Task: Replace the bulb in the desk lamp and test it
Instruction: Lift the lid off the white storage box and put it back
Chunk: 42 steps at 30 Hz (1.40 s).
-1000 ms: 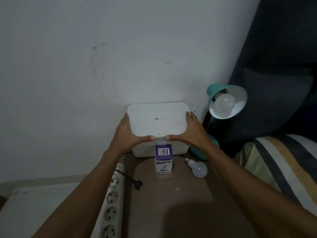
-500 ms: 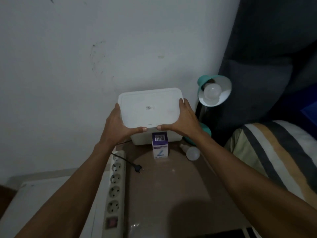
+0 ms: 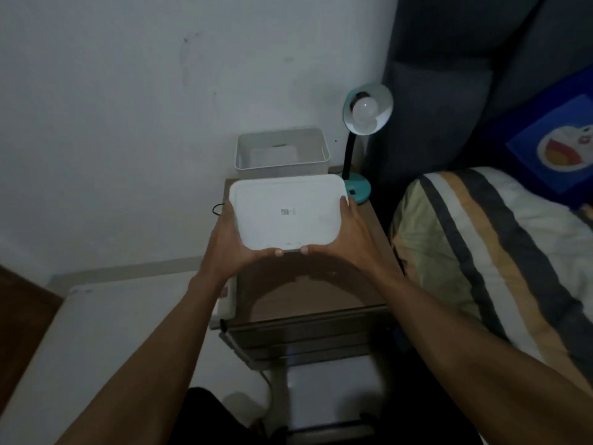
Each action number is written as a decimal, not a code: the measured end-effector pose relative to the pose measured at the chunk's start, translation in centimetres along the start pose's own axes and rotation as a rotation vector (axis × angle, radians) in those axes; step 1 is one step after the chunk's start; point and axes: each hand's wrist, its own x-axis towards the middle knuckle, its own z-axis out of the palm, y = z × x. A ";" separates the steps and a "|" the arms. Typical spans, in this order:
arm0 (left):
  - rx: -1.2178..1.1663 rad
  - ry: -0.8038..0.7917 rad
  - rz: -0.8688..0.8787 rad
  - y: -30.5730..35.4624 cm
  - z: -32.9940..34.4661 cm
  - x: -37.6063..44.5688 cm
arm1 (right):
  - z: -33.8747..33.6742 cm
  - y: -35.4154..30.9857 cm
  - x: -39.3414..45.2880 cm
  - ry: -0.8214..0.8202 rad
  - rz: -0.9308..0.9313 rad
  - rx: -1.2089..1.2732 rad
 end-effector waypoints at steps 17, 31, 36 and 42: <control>0.244 -0.365 -0.518 -3.0 7.6 -7.5 | 5.2 6.3 -7.0 -0.253 0.359 -0.232; 0.248 0.008 -0.330 -3.1 4.1 3.8 | 2.0 4.4 3.8 0.109 0.211 -0.251; 0.191 0.122 -0.289 -2.9 2.8 11.3 | 3.2 4.9 8.5 0.121 0.221 -0.257; 0.172 0.089 -0.263 -4.8 2.9 18.2 | 5.5 6.5 11.6 0.139 0.299 -0.333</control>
